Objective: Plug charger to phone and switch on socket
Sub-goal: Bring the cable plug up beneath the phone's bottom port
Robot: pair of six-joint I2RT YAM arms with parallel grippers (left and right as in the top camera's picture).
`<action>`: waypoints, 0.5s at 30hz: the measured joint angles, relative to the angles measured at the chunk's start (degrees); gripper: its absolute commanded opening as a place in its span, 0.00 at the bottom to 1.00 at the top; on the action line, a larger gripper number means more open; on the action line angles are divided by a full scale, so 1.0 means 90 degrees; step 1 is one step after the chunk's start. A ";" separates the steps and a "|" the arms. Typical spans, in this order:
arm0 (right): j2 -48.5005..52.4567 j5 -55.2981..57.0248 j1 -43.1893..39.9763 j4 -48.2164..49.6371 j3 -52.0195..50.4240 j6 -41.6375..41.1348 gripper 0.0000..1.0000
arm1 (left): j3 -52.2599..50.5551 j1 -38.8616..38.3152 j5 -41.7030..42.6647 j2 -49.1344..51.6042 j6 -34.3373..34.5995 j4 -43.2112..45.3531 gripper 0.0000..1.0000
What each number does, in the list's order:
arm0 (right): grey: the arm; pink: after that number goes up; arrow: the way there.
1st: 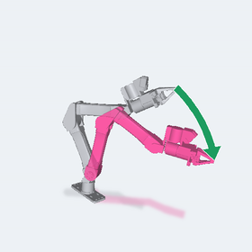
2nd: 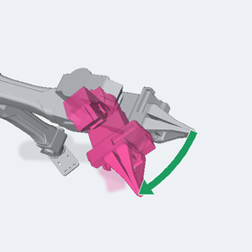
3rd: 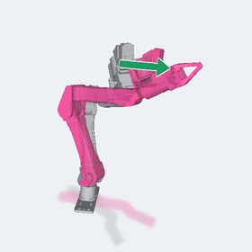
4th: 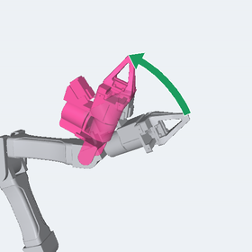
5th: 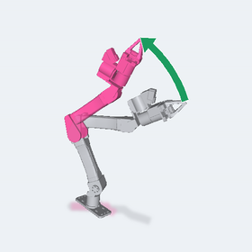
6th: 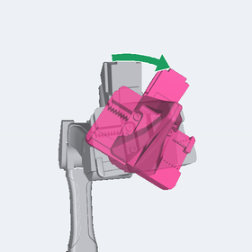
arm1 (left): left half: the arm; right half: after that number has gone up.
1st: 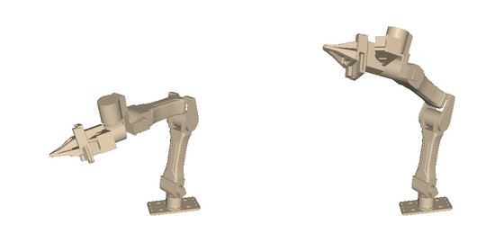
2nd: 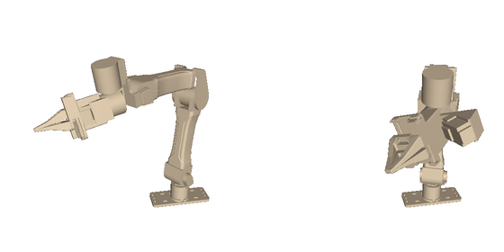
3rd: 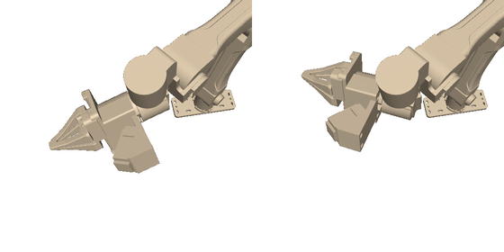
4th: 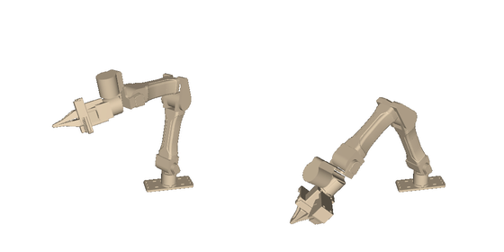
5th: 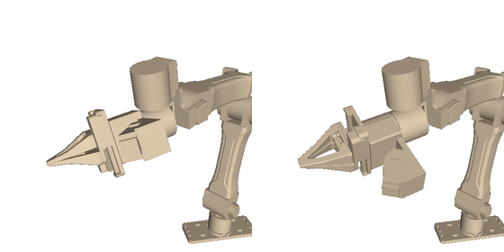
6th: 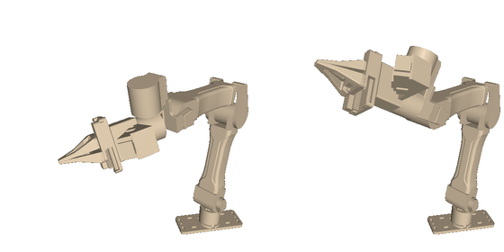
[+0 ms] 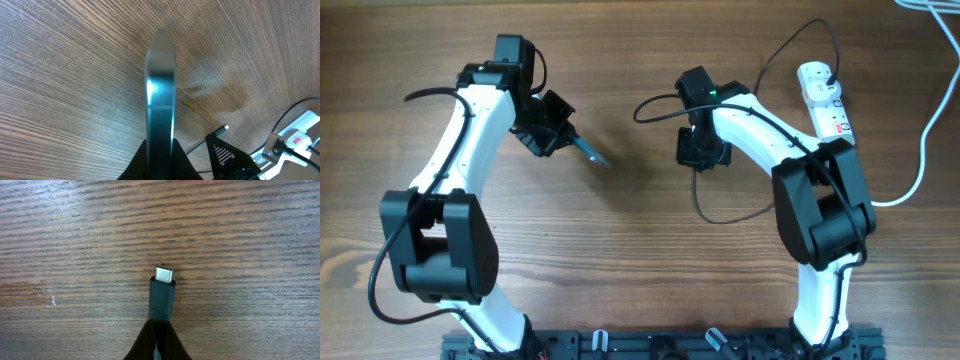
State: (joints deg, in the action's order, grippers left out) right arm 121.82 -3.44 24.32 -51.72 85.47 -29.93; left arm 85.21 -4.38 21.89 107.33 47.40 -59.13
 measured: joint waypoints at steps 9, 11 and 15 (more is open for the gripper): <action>-0.0508 -0.1122 -0.0005 -0.0180 -0.0112 0.0818 0.04 | -0.0002 0.0000 0.1571 0.0000 -0.0704 0.1226 0.04; -0.1212 -0.1615 -0.0005 -0.0527 -0.0114 0.1231 0.05 | -0.0002 0.0000 0.2259 0.0000 -0.1088 0.1591 0.04; -0.2929 -0.2705 -0.0005 -0.1049 -0.0112 0.1955 0.04 | -0.0015 0.0000 0.3446 0.0000 -0.1481 0.2460 0.04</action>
State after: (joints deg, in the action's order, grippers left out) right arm 95.46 -27.79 24.27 -61.17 84.47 -12.34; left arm 85.08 -4.38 52.90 107.33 34.06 -36.99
